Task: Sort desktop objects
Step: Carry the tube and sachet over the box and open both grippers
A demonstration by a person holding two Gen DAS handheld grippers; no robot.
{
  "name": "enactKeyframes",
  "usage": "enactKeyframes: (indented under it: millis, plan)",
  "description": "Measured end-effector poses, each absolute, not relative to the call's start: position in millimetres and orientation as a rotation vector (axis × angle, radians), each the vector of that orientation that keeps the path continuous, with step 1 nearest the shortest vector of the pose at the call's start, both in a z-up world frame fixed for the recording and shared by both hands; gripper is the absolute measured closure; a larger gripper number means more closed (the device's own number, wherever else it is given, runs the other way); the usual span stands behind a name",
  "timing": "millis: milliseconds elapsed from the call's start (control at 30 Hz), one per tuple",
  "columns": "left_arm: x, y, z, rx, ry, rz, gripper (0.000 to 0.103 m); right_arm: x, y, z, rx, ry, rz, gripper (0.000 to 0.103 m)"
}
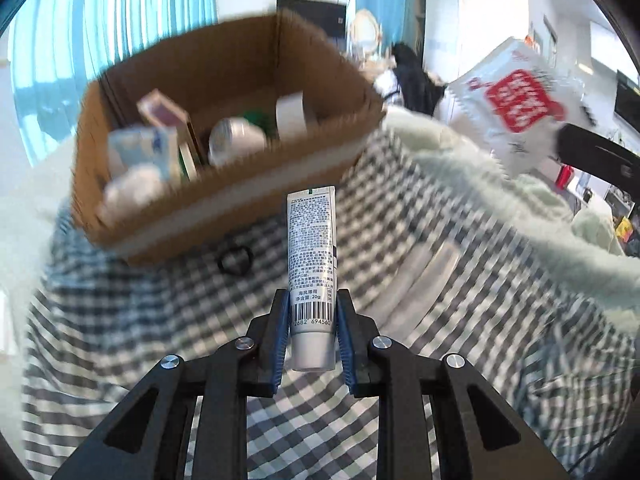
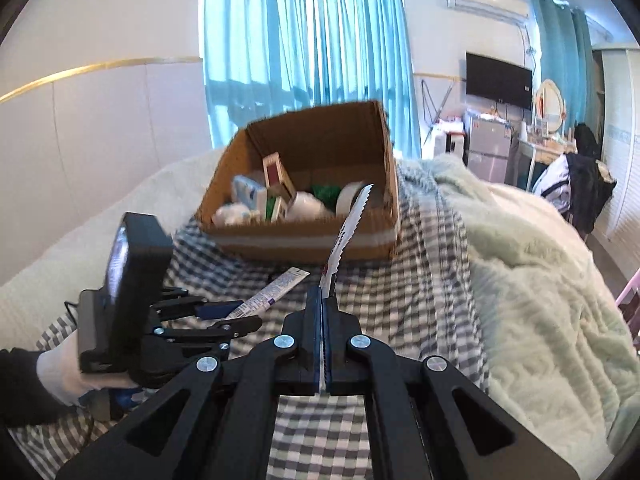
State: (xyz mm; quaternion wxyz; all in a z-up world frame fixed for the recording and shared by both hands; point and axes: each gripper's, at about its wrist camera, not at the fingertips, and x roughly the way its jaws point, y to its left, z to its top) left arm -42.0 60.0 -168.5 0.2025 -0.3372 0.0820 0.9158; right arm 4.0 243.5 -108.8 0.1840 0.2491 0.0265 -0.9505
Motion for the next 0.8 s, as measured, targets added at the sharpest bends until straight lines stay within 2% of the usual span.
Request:
enactKeyframes:
  millis: [433,800]
  plan:
    - [-22.6,33.7,-92.3,-0.672,0.148,2.746,0.080,-4.2,231.9,-54.8,0.498,0.110,-2.739,0.103]
    - [-46.1,3.6,-26.3,-0.508,0.150,2.891,0.080,-36.8,223.2,-29.1,0.414,0.133,-2.708,0.103]
